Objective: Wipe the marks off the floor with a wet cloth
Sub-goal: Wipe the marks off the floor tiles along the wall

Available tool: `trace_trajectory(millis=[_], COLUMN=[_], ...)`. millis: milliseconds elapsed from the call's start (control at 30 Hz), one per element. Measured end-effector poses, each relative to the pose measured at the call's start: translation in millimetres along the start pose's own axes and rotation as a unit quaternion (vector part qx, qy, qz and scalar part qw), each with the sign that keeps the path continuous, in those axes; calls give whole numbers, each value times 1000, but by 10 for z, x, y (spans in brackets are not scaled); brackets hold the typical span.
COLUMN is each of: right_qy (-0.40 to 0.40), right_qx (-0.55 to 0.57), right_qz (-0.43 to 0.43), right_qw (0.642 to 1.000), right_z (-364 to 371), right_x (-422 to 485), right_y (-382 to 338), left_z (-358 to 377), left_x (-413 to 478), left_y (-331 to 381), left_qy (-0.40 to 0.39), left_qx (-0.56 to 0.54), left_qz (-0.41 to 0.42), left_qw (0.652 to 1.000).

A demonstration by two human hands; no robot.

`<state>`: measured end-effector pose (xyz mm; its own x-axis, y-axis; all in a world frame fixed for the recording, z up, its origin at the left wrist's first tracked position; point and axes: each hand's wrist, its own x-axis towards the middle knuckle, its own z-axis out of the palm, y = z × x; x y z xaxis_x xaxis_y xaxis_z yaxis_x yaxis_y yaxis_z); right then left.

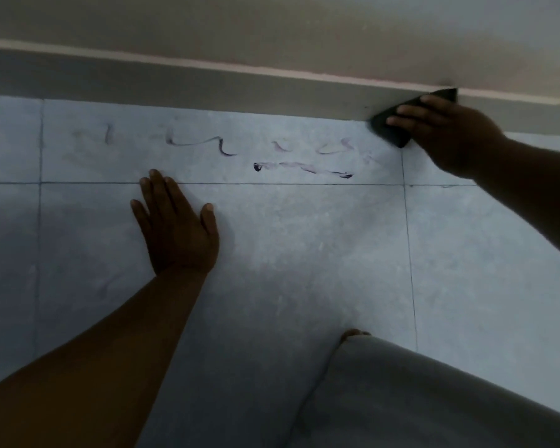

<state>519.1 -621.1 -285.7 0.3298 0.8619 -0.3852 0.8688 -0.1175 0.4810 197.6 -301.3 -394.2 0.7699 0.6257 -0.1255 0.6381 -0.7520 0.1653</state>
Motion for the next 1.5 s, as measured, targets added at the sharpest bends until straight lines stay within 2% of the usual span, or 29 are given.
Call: trace_trajectory(millis=[133, 233, 333, 467, 667, 733, 800, 833, 900, 933, 1000, 1067, 1100, 1167, 1267, 1300, 1367, 1400, 1467, 1500], right_qy=[97, 98, 84, 47, 40, 43, 81, 97, 92, 80, 47, 39, 39, 30, 5, 7, -48, -13, 30, -6], right_qx=[36, 31, -3, -4, 62, 112, 153, 180, 246, 280, 390, 510, 548, 581, 570, 532, 479, 510, 490, 433], right_qz=[-36, -36, -31, 24, 61, 116, 206, 267, 408, 481, 606, 656, 659, 666, 678, 683, 669, 681, 694, 692], right_qw=[994, 994, 996, 999, 995, 986, 963, 942, 874, 827, 692, 555, 513, 466, 463, 501, 565, 525, 526, 578], right_z=[-204, -282, -101, 155, 92, 23, -51, -81, -145, -156, -158, -161, -146, -35, 7, -46, -172, -222, -242, -195], right_x=[791, 938, 504, -165, -185, -107, -19, 24, 106, 153, 290, 467, 567, 733, 889, 915, 891, 804, 578, 468], right_y=[-473, -569, -319, 91, -153, -363, -542, -603, -676, -689, -693, -688, -667, -607, -535, -511, -513, -517, -534, -530], left_z=[2, 1, 4, 10, 6, 3, 3, 3, 4, 4, 3, 6, 6, 10, 9, 7, 3, -3, -7, -9], left_x=[3, 1, 1, 8, 0, -2, 1, 3, 3, 5, 2, 3, 2, 0, 1, -1, -4, -3, -3, -3], left_y=[-10, -15, -16, -2, -5, -5, -1, -4, -8, -9, -8, -6, -4, -2, -1, 0, 5, 5, 2, 1], left_qy=[6, 8, 15, 15, 12, 10, 12, 13, 14, 14, 12, 12, 13, 14, 15, 13, 13, 14, 12, 11], left_qx=[5, 7, 6, -3, -2, -1, -1, 0, 0, 1, 0, -3, -3, -1, 5, 4, 1, 0, -5, -7], left_qz=[1, 3, 1, -2, -1, -1, -1, -1, 0, 1, 0, -1, -2, -3, -3, -2, 0, 0, -2, -2], left_qw=[1000, 1000, 1000, 1000, 1000, 1000, 1000, 1000, 1000, 1000, 1000, 1000, 1000, 1000, 1000, 1000, 1000, 1000, 1000, 1000])
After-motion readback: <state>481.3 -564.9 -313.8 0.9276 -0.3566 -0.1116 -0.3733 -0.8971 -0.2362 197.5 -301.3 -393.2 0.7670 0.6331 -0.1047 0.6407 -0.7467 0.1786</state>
